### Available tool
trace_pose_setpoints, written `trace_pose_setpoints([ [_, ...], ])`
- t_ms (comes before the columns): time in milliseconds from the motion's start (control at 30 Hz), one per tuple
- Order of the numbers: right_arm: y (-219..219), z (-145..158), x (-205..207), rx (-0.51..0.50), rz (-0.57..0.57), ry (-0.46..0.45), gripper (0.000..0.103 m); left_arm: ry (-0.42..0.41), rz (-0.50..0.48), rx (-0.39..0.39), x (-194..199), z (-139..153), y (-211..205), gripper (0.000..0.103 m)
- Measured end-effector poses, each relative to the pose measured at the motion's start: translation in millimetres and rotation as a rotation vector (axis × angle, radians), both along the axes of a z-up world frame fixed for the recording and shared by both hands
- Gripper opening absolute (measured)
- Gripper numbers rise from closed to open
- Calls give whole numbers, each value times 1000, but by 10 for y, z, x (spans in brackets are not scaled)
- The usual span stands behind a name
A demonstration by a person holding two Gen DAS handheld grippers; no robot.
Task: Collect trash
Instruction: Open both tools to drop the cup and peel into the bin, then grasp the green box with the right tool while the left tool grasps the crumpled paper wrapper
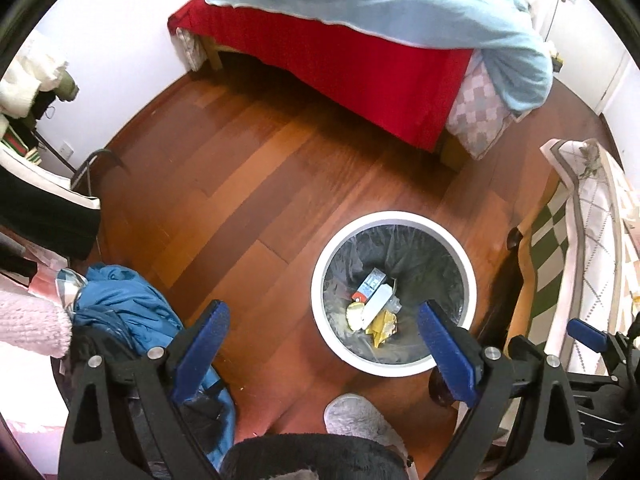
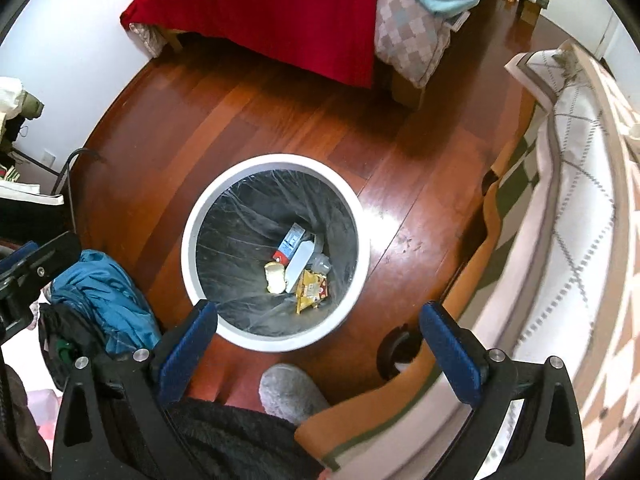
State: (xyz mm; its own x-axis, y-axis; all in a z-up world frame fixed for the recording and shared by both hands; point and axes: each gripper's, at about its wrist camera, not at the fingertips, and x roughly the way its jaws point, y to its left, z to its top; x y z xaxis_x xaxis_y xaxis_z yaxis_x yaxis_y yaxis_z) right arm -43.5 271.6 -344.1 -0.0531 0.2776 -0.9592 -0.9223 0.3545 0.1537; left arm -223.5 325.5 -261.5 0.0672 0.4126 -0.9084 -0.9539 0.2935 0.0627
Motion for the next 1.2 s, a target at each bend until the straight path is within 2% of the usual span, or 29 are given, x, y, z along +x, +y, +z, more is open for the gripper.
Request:
trace_pose_setpoints([
  [467, -612, 1035, -86, 158, -12, -34, 102, -34, -62, 111, -77, 740, -664, 96],
  [767, -1129, 1609, -58, 277, -58, 10, 102, -20, -127, 212, 186, 1142, -1067, 96],
  [833, -1271, 1695, 21, 297, -88, 22, 102, -36, -146, 216, 324, 1168, -1142, 96],
  [967, -1655, 1808, 376, 325, -197, 29, 102, -71, -206, 177, 800, 1105, -1290, 96],
  [1067, -1961, 1809, 741, 321, -296, 2, 102, -103, -282, 120, 1341, 974, -1430, 96],
  [1200, -2468, 1689, 1407, 266, -474, -38, 102, -116, -401, 37, 2183, 716, -1616, 96],
])
